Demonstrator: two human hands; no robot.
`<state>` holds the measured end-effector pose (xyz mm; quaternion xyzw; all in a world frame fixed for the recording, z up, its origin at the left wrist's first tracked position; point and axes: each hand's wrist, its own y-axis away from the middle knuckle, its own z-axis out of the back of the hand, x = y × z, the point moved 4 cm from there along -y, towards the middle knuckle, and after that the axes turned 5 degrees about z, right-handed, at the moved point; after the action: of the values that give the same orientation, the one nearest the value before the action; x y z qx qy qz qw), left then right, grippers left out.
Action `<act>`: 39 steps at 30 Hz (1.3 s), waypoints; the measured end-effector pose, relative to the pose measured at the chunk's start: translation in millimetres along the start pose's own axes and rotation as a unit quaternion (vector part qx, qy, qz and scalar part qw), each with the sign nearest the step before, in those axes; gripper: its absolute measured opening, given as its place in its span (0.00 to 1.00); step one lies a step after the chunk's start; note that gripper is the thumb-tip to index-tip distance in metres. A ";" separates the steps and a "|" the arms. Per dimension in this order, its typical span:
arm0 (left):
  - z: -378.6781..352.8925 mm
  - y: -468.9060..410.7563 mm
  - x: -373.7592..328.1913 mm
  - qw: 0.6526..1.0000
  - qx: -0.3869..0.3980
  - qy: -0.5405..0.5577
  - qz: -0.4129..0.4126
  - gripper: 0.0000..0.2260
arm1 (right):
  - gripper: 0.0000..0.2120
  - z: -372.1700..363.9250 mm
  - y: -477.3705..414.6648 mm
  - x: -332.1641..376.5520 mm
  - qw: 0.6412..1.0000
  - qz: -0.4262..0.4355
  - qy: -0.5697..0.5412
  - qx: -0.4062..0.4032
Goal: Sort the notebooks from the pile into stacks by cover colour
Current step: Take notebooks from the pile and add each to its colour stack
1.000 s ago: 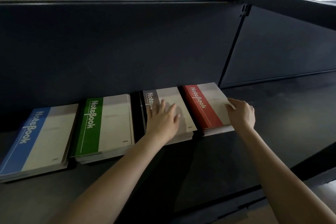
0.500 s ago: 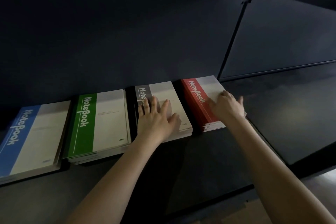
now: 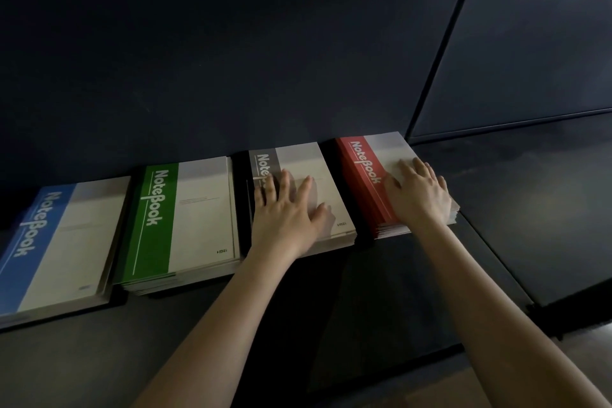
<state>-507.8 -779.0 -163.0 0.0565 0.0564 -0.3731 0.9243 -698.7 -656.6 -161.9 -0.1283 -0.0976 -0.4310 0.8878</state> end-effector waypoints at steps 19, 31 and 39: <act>53.4 49.9 45.1 0.940 -0.236 0.245 -0.028 0.09 | 0.16 25.2 69.6 112.3 0.952 0.169 -0.249 -0.059; 76.3 145.0 247.2 0.924 -0.272 0.215 0.161 0.09 | 0.15 -13.0 135.5 321.1 0.881 0.350 -0.316 0.038; 92.1 211.2 388.9 0.901 -0.288 0.190 0.261 0.09 | 0.16 -43.2 188.5 447.0 0.835 0.425 -0.332 0.113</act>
<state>-76.9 -907.2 -115.8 -0.1297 0.3190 -0.0678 0.9364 -274.7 -888.8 -103.1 -0.1911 -0.3703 0.0712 0.9062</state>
